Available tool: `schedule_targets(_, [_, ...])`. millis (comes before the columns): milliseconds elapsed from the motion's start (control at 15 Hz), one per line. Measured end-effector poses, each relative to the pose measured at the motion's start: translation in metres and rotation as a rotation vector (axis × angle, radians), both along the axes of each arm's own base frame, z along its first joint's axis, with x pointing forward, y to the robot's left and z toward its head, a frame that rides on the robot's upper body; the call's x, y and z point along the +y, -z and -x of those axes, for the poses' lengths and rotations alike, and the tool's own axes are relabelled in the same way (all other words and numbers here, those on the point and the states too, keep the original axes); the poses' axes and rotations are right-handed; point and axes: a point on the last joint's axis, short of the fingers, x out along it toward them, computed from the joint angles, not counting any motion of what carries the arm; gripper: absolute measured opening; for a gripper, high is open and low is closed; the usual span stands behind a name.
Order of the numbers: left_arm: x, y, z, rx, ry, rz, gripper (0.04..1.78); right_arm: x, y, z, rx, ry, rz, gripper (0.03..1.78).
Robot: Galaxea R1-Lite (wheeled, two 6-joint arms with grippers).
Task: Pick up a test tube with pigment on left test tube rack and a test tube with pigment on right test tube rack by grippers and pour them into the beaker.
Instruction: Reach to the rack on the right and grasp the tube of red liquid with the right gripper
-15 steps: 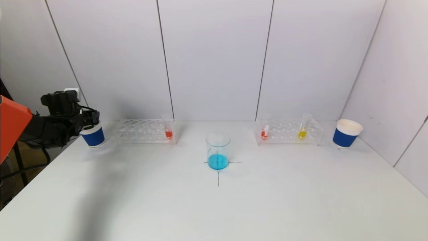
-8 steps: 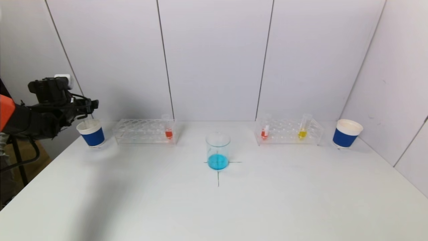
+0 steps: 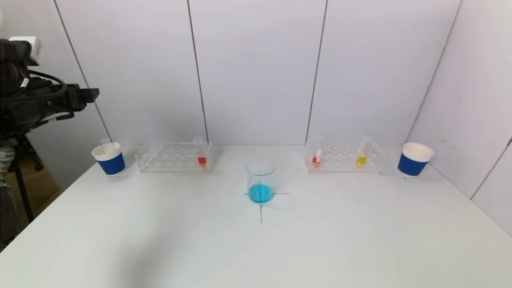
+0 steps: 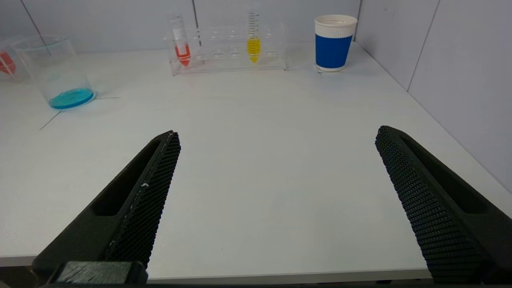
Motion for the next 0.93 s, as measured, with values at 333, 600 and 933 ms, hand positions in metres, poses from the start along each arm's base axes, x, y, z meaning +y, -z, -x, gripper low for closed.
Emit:
schedule_targets(333, [-0.054, -0.016, 0.107, 0.022, 0.155, 0.025, 1.76, 0.000, 0.000, 0.000, 0.000, 0.000, 0.000, 1.77])
schedule_targets(600, [-0.059, -0.006, 0.177, 0.002, 0.162, 0.015, 1.76, 0.000, 0.000, 0.000, 0.000, 0.000, 0.000, 1.77])
schedule_targets(933, [-0.055, 0.024, 0.255, -0.007, 0.131, 0.001, 1.76, 0.000, 0.000, 0.000, 0.000, 0.000, 0.000, 1.77])
